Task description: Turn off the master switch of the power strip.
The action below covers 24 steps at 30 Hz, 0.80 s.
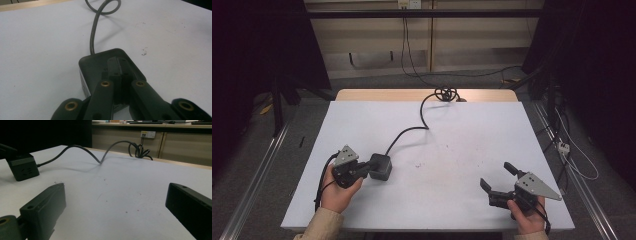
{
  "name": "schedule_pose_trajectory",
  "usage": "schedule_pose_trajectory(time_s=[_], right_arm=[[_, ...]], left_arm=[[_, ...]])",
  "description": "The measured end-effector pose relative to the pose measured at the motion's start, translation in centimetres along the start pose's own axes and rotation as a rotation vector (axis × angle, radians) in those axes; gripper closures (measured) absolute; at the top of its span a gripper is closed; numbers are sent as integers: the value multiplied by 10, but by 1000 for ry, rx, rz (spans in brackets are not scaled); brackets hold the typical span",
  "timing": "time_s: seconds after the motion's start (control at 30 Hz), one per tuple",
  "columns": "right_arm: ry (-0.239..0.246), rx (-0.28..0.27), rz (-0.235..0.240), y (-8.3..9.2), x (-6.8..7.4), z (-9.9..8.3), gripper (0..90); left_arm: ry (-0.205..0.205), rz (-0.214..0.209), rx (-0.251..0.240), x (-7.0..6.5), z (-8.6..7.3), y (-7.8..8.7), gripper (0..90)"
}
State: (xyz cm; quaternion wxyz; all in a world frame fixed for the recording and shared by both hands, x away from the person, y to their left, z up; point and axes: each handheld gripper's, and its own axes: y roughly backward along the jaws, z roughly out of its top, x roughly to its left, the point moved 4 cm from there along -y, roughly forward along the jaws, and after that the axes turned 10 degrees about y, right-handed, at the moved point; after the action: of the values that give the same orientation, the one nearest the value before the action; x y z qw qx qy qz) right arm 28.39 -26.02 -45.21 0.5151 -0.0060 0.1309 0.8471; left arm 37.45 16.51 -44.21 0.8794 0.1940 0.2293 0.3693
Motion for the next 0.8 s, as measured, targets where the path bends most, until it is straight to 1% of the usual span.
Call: schedule_pose_trajectory(time_s=[0.27, 0.33, 0.6, 0.8], right_arm=[[0, 0, 0, 0, 0, 0, 26], [0, 0, 0, 0, 0, 0, 26], [-1, 1, 1, 0, 0, 0, 26], [-1, 2, 1, 0, 0, 0, 26]], left_arm=[[5, 0, 1, 0, 0, 0, 900], [16, -3, -5, 0, 0, 0, 900], [27, -6, -7, 1, 0, 0, 900], [26, -4, -6, 1, 0, 0, 900]])
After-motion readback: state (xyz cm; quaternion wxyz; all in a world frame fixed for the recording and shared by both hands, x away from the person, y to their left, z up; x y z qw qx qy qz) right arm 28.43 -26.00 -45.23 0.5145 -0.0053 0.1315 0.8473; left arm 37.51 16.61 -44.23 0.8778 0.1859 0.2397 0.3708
